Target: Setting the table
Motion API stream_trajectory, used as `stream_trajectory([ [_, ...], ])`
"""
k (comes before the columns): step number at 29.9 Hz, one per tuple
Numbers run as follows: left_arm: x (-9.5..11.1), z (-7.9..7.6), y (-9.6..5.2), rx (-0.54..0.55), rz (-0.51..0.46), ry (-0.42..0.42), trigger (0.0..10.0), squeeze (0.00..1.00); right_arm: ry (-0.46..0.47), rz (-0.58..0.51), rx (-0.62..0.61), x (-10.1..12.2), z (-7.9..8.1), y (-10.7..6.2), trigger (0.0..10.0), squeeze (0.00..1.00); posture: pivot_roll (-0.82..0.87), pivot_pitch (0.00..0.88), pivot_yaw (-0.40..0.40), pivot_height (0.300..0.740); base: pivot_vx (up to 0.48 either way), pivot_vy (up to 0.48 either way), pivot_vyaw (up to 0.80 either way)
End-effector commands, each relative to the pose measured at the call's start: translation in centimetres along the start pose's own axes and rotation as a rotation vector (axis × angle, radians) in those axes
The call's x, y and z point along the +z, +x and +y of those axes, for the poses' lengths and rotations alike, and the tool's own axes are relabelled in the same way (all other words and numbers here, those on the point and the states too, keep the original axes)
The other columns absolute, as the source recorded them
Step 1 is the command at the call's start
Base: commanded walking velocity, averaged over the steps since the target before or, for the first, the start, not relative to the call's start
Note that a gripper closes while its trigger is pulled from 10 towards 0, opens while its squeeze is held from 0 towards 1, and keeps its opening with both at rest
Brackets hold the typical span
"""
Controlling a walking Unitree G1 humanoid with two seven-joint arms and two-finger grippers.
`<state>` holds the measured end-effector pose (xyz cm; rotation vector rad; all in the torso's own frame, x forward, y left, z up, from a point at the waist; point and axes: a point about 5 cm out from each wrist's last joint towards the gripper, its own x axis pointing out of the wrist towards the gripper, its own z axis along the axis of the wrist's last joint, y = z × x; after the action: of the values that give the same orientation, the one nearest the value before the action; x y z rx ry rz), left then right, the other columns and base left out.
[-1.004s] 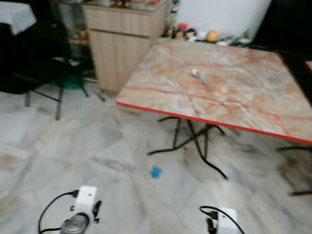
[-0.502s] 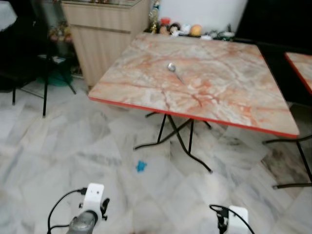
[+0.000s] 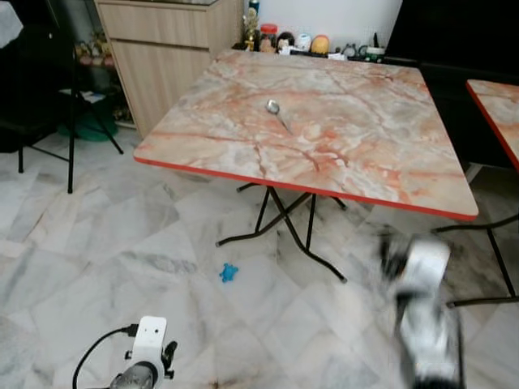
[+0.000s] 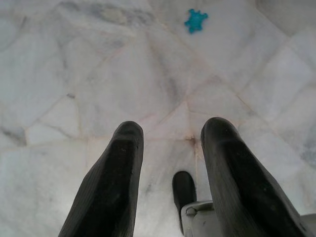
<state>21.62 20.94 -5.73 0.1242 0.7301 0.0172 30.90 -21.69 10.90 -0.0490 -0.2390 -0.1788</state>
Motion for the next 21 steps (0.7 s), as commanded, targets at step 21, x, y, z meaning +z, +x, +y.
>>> stream_trajectory([
  [21, -1.4, 0.5, -0.4, 0.039, 0.048, -0.033, 10.0, 0.00, 0.053, 0.000, 0.229, 2.7, 4.1, -0.2, 10.0, 0.00, 0.08, 0.000, -0.061, 0.740, 0.200, 0.000, 0.26],
])
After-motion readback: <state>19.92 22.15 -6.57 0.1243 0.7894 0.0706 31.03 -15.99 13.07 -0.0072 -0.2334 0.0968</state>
